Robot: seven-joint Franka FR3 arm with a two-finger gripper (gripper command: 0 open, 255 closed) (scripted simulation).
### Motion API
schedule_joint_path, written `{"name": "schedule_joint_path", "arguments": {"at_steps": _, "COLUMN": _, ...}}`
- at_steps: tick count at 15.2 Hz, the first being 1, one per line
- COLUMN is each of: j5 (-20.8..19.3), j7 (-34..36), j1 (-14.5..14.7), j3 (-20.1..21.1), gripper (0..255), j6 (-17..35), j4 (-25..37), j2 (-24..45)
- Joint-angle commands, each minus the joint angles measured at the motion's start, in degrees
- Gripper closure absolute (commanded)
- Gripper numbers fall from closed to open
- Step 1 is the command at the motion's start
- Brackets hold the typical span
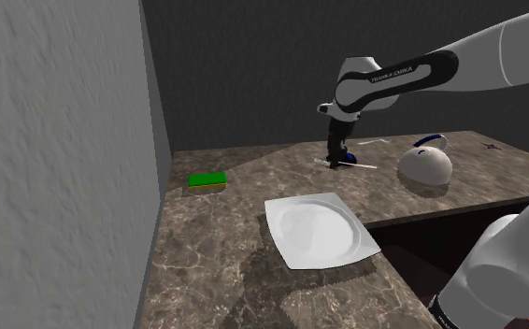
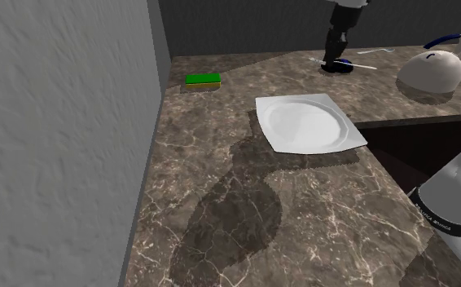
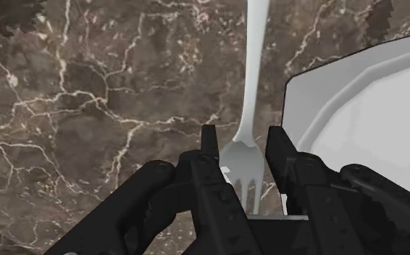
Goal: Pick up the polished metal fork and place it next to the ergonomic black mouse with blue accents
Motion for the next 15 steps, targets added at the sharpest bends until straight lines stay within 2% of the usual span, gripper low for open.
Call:
{"name": "schedule_joint_path", "arguments": {"at_steps": 1, "j5": -0.3, "j7": -2.9, "j1": -1.2, "j3": -1.8, "gripper": 255, "j6": 0.0, "j4": 0.5, "j2": 0.5}}
{"name": "schedule_joint_path", "arguments": {"at_steps": 9, "j5": -0.3, "j7": -14.5, "j1": -5.8, "j3": -8.7, "gripper": 255, "j6": -1.1, "j4": 5.8, "j2": 5.2}}
{"name": "schedule_joint_path", "arguments": {"at_steps": 15, "j5": 0.2, "j7": -15.1, "j1": -5.8, "j3": -8.8, "gripper": 255, "j6": 3.5, "j4": 2.8, "j2": 6.8}}
